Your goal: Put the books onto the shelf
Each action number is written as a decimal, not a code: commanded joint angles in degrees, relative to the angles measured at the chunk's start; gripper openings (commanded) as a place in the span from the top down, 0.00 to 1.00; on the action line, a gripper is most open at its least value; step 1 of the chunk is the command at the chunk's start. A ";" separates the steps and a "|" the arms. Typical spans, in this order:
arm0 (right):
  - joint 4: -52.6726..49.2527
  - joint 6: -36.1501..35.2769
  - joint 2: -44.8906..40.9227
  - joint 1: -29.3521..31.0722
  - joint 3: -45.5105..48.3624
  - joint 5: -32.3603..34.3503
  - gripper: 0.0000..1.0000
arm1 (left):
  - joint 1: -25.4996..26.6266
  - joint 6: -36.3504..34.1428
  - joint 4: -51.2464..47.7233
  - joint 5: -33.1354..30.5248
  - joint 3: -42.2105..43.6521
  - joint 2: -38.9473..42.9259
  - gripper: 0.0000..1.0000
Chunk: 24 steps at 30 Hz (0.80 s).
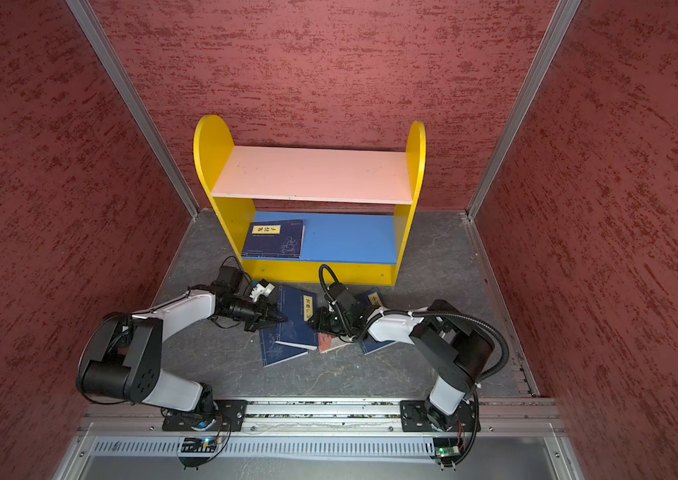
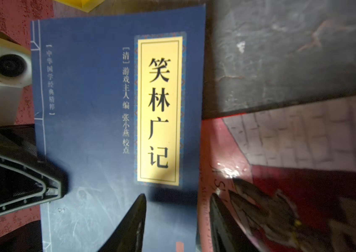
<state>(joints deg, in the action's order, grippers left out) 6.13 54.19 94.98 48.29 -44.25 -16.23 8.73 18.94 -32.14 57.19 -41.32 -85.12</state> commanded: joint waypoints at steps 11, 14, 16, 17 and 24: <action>-12.51 -3.90 -17.57 -0.04 -0.96 10.01 0.49 | 0.69 -4.26 -11.13 5.74 -6.20 12.35 1.00; -14.67 -3.55 -22.07 0.02 -0.47 11.40 0.48 | 1.53 -3.97 -12.63 5.30 -7.60 15.51 1.00; -15.05 -3.12 -25.85 -0.04 -0.01 12.07 0.48 | 2.07 -3.61 -13.14 5.23 -9.09 17.97 1.00; -15.09 -2.86 -27.58 -0.04 0.21 12.46 0.47 | 2.25 -2.95 -12.94 5.10 -9.72 19.20 1.00; -14.81 -1.87 -35.21 -0.08 -0.78 13.32 0.42 | 2.54 4.84 -5.48 1.16 -11.24 25.52 1.00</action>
<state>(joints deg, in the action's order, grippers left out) -7.77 51.68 61.12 48.27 -44.25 -5.04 11.05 20.16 -42.50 59.44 -51.44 -61.34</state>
